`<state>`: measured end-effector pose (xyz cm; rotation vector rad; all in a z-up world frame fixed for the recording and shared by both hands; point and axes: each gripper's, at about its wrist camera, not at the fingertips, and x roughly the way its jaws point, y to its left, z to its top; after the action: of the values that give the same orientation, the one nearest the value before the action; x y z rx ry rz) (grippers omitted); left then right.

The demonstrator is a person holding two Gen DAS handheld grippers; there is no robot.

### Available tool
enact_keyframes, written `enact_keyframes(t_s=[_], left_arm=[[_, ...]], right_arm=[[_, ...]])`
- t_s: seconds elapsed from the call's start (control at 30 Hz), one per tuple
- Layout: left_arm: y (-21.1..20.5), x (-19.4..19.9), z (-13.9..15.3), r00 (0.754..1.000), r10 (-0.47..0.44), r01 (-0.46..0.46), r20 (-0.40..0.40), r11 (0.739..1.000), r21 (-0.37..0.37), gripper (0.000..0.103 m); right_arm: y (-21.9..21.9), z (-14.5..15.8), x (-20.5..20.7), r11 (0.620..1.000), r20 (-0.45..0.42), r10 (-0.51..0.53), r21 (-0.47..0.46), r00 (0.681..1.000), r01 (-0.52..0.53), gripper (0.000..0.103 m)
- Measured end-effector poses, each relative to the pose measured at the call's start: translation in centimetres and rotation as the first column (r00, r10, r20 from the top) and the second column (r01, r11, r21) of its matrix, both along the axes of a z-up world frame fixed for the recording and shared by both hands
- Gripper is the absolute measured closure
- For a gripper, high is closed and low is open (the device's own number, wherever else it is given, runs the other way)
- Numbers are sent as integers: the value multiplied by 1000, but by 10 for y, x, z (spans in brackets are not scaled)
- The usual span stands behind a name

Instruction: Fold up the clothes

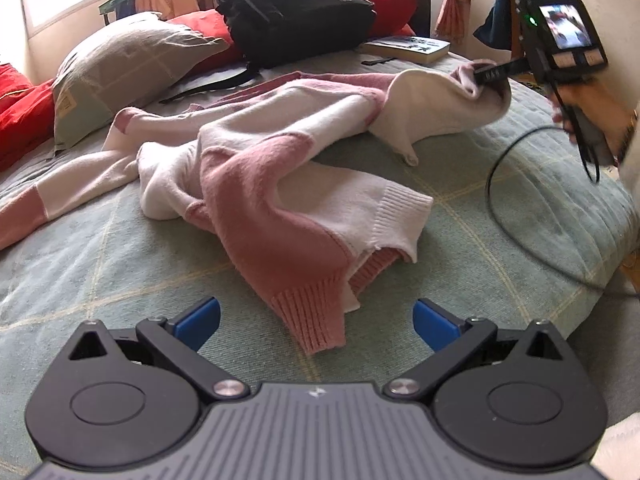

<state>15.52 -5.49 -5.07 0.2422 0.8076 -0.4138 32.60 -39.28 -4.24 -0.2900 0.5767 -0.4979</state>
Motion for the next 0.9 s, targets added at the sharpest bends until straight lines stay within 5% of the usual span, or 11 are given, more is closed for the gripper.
enact_keyframes(t_s=[0.27,0.5,0.73,0.9], left_arm=[[-3,1,-3,1000,8,-7,-7,1000,14,1],[2,-1,-1,1000,22,-22,-2,1000,16,1],[11,-2,-1,999,44,-44,2,999,9,1],[17,-4,-2,998,55,-55,-2,998,3,1]], right_arm=[[27,46,8,991,159,104,-98,982,-89,0],[75,60,-8,959,257,279,-27,925,-282,0],[136,64,-17,842,217,508,76,834,-533,0],[174,54,-17,674,81,699,258,711,-692,0]])
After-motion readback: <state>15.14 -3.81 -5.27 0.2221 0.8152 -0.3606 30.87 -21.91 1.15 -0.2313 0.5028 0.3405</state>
